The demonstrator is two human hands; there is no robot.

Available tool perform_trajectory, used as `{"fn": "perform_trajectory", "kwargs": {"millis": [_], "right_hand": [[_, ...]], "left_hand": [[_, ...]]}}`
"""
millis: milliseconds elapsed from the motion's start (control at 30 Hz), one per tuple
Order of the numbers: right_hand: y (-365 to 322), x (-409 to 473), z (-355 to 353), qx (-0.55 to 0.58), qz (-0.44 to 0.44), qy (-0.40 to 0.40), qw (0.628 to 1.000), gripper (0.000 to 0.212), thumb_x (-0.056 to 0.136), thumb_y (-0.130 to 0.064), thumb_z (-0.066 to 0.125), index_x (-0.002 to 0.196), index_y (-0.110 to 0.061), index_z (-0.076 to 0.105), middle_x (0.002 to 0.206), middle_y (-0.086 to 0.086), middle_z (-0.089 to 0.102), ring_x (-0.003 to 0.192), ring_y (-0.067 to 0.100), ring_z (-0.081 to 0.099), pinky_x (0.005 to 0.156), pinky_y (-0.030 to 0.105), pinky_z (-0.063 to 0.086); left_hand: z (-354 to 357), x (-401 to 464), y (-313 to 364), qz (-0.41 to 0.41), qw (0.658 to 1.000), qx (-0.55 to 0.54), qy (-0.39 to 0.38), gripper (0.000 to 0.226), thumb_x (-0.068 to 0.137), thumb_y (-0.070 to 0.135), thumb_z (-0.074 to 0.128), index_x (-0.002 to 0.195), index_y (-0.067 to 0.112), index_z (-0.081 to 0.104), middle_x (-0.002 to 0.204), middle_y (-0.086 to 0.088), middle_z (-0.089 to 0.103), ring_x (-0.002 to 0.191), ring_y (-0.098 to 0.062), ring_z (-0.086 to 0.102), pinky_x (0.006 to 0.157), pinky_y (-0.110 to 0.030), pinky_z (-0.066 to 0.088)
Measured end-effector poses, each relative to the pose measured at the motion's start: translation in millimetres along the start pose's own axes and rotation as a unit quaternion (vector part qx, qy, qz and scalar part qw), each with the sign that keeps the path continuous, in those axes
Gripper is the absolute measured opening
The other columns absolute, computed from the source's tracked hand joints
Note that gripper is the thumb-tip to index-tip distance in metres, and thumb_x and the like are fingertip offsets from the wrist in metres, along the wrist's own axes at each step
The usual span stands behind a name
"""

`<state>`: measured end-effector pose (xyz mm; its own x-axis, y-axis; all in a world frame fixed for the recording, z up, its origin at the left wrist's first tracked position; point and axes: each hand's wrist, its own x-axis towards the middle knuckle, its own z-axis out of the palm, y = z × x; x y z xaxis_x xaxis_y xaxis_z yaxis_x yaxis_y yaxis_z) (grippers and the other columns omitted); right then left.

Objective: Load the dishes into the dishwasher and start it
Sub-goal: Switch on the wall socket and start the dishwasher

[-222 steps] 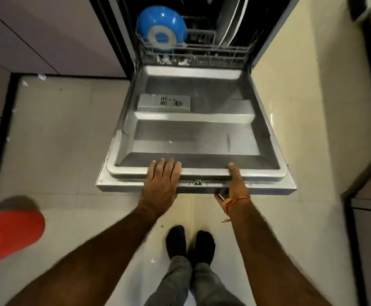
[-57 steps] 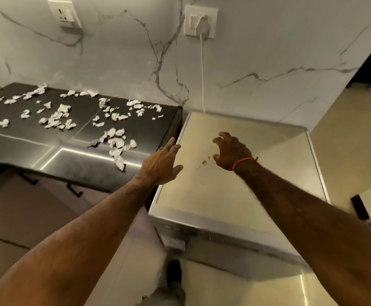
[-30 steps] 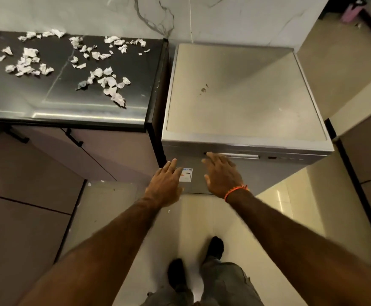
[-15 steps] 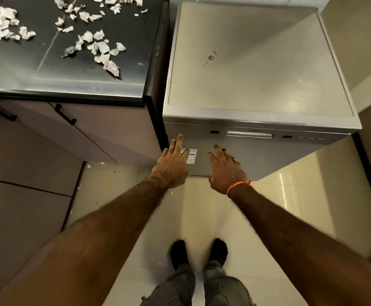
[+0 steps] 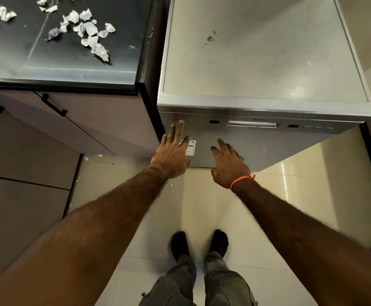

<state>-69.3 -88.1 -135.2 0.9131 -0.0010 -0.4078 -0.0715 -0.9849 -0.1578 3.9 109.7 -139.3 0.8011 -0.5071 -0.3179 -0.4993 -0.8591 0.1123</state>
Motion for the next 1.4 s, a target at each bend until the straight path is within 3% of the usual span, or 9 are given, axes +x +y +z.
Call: {"fn": "perform_trajectory", "kwargs": {"millis": [200, 367, 467, 800, 1067, 1400], "right_hand": [[3.0, 5.8, -5.1, 0.011, -0.001, 0.008, 1.0, 0.077, 0.094, -0.033, 0.06, 0.158, -0.021, 0.018, 0.168, 0.005, 0.0, 0.154, 0.034, 0.008, 0.119, 0.055, 0.023], [3.4, 6.4, -6.0, 0.011, -0.014, 0.007, 1.0, 0.077, 0.093, -0.032, 0.06, 0.158, -0.021, 0.019, 0.168, 0.004, 0.0, 0.153, 0.033, 0.009, 0.118, 0.055, 0.023], [6.4, 6.0, -5.5, 0.013, -0.014, 0.01, 1.0, 0.077, 0.093, -0.031, 0.06, 0.158, -0.021, 0.02, 0.168, 0.004, 0.001, 0.153, 0.033, 0.01, 0.118, 0.056, 0.024], [2.5, -7.7, -2.6, 0.01, -0.02, 0.012, 1.0, 0.075, 0.092, -0.031, 0.062, 0.156, -0.021, 0.025, 0.167, 0.007, 0.007, 0.151, 0.035, 0.017, 0.116, 0.055, 0.028], [13.7, -5.2, -0.4, 0.004, -0.012, 0.013, 1.0, 0.074, 0.092, -0.031, 0.061, 0.156, -0.02, 0.025, 0.168, 0.007, 0.006, 0.151, 0.035, 0.018, 0.116, 0.055, 0.029], [19.2, 1.8, -0.6, 0.0, -0.004, 0.017, 1.0, 0.075, 0.094, -0.032, 0.06, 0.158, -0.02, 0.022, 0.168, 0.005, 0.001, 0.153, 0.034, 0.01, 0.118, 0.055, 0.024]], "left_hand": [[-1.2, 2.8, 3.2, -0.004, 1.0, 0.019, -0.011, 0.084, 0.097, 0.054, 0.051, 0.162, 0.015, 0.014, 0.158, -0.017, -0.039, 0.149, -0.042, -0.026, 0.124, -0.062, 0.007], [-3.0, 9.1, 3.1, -0.01, 0.998, 0.027, -0.052, 0.07, 0.09, 0.045, 0.064, 0.149, 0.016, 0.044, 0.158, -0.015, -0.04, 0.148, -0.048, -0.025, 0.119, -0.068, 0.0], [-3.5, 5.3, 0.7, -0.017, 0.998, 0.025, -0.046, 0.062, 0.089, 0.045, 0.066, 0.145, 0.02, 0.052, 0.16, -0.01, -0.038, 0.149, -0.048, -0.023, 0.118, -0.068, 0.001], [0.2, -3.8, 16.1, -0.002, 0.999, 0.041, -0.023, 0.058, 0.091, 0.044, 0.061, 0.143, 0.018, 0.052, 0.161, -0.01, -0.036, 0.15, -0.045, -0.022, 0.122, -0.066, 0.009], [-2.9, 8.2, 22.1, -0.004, 0.999, 0.026, -0.028, 0.067, 0.091, 0.046, 0.064, 0.149, 0.019, 0.046, 0.161, -0.011, -0.036, 0.149, -0.044, -0.025, 0.12, -0.065, 0.003], [1.7, 15.7, 31.5, -0.034, 0.999, 0.026, -0.026, 0.07, 0.081, 0.054, 0.071, 0.14, 0.02, 0.057, 0.161, -0.01, -0.037, 0.147, -0.045, -0.031, 0.115, -0.071, -0.004]]}}
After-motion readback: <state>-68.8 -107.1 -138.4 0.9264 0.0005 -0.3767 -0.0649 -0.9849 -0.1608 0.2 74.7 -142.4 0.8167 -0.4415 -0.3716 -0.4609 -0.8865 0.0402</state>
